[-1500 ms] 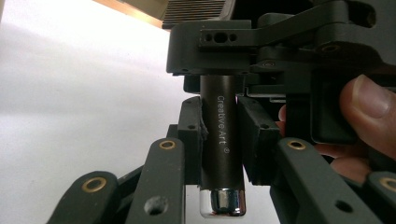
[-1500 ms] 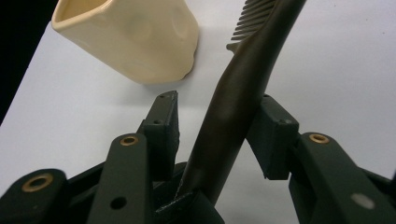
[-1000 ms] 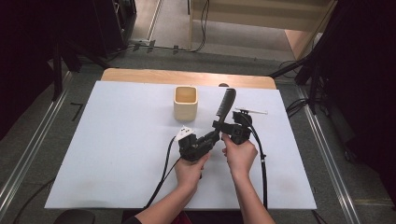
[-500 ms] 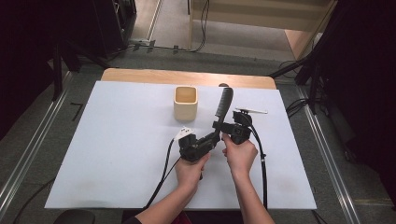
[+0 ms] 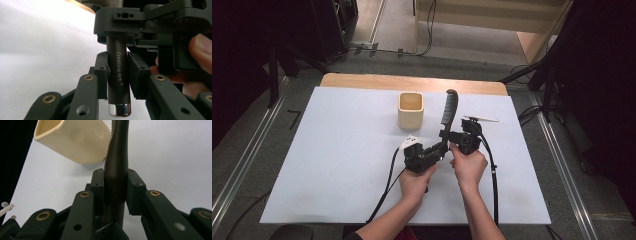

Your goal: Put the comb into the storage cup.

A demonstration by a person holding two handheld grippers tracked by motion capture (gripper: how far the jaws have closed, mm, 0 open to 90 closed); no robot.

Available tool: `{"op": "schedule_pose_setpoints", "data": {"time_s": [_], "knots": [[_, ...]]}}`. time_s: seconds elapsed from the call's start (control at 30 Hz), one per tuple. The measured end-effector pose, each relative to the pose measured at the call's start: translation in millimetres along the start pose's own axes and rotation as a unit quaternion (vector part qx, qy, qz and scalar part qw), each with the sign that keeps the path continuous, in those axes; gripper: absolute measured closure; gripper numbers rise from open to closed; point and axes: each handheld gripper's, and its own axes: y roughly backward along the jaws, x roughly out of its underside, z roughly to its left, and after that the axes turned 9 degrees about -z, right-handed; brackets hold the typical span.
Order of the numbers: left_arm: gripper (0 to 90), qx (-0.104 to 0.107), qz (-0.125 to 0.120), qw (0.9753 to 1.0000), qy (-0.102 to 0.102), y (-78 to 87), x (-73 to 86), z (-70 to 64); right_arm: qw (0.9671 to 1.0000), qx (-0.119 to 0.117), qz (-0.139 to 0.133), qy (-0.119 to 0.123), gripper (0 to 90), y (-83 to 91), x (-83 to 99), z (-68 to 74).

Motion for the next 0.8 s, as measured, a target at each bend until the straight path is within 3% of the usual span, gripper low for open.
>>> {"op": "schedule_pose_setpoints", "data": {"time_s": [0.1,0.2,0.37,0.43,0.6,0.8], "knots": [[69.1,0.007,0.002,1.0,-0.004,0.1,-1.2,-1.5,1.0,0.003,-0.001,0.003,70.3,0.8,0.0,0.8],[56.0,0.013,0.022,0.9995,-0.019,-2.1,-2.8,-3.1,1.0,-0.004,-0.005,0.007,70.3,1.5,-0.4,-0.7],[43.9,0.012,0.046,0.9988,-0.014,-3.0,-7.3,-3.7,0.9993,0.01,-0.011,0.034,70.3,2.0,-0.1,1.6],[42.2,0.01,0.057,0.998,-0.025,-1.9,-9.9,-3.9,0.9991,0.013,-0.015,0.038,70.4,3.2,-0.4,2.1],[39.8,0.012,0.077,0.9965,-0.031,2.6,-16.7,-5.1,0.9984,0.023,-0.021,0.047,70.4,5.2,-1.3,3.9],[38.6,0.01,0.113,0.9928,-0.038,9.7,-29.7,-2.4,0.9959,0.041,-0.035,0.073,70.3,8.5,-0.2,9.1]]}}
